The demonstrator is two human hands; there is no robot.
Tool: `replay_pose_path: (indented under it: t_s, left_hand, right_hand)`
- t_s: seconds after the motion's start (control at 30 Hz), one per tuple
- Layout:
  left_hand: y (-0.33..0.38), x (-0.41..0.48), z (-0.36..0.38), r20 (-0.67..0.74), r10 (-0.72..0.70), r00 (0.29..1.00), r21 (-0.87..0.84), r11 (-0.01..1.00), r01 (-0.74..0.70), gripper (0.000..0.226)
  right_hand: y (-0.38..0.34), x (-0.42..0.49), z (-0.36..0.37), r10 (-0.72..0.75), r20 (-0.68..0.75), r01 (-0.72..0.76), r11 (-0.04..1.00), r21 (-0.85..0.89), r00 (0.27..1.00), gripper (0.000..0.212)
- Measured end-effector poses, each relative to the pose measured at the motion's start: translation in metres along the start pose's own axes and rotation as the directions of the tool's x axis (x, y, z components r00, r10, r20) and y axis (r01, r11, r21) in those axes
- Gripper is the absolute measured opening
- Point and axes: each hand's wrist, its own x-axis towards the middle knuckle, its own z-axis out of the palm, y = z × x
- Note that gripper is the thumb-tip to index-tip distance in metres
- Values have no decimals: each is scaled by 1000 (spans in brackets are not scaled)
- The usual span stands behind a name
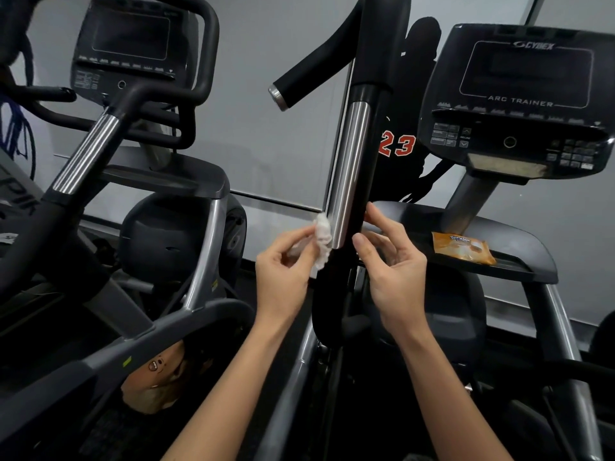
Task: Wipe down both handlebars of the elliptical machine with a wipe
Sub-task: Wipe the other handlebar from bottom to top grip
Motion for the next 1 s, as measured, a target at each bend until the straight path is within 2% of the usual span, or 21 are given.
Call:
replay_pose_path:
  t_s: [0.07, 0.13, 0.2, 0.3, 0.33, 0.5, 0.57, 0.7, 0.77, 0.9, 0.97, 1.0]
  left_hand:
    - [11, 13, 5, 5, 56, 998, 19, 998, -56, 30]
    - [18, 29, 9, 14, 21, 1000, -9, 1000, -20, 25]
    - [19, 41, 13, 82, -122, 989, -80, 988, 128, 21]
    - [13, 41, 12, 217, -305, 927, -134, 932, 338, 24]
    - [12, 38, 10, 208, -304, 929, -157, 928, 339, 22]
    - [9, 7, 3, 4, -142, 990, -163, 977, 141, 21]
    - [5, 8, 3, 17, -191, 981, -142, 971, 192, 19]
    - [3, 20, 3, 146, -344, 927, -177, 913, 367, 24]
    - [6, 15, 2, 81, -291, 953, -171, 938, 300, 21]
    - [18, 0, 7, -27, -60, 998, -76, 995, 58, 25]
    - [22, 7, 10, -25, -13, 1000, -36, 999, 12, 28]
    - [22, 14, 12, -15, -34, 999, -52, 998, 33, 26]
  right_hand:
    - [0, 0, 0, -1, 1, 1, 1000, -1, 1000, 44]
    - [0, 0, 0, 4, 2, -4, 1000, -6, 1000, 44]
    - [1, 1, -1, 3, 8, -3, 1000, -12, 1000, 44]
    - [1, 1, -2, -4, 16, 4, 1000, -16, 1000, 44]
    - [2, 2, -2, -8, 14, 9, 1000, -16, 1000, 44]
    - [4, 2, -2, -17, 6, 18, 1000, -8, 1000, 44]
    - [4, 2, -1, -21, 5, 21, 1000, -6, 1000, 44]
    - [3, 2, -2, -20, 15, 20, 1000, -11, 1000, 45]
    - [3, 2, -3, -24, 13, 24, 1000, -8, 1000, 45]
    - [5, 3, -1, -27, 9, 27, 1000, 12, 1000, 44]
    - [5, 2, -1, -26, 12, 26, 999, 19, 1000, 44]
    - [4, 2, -1, -23, 12, 23, 1000, 19, 1000, 44]
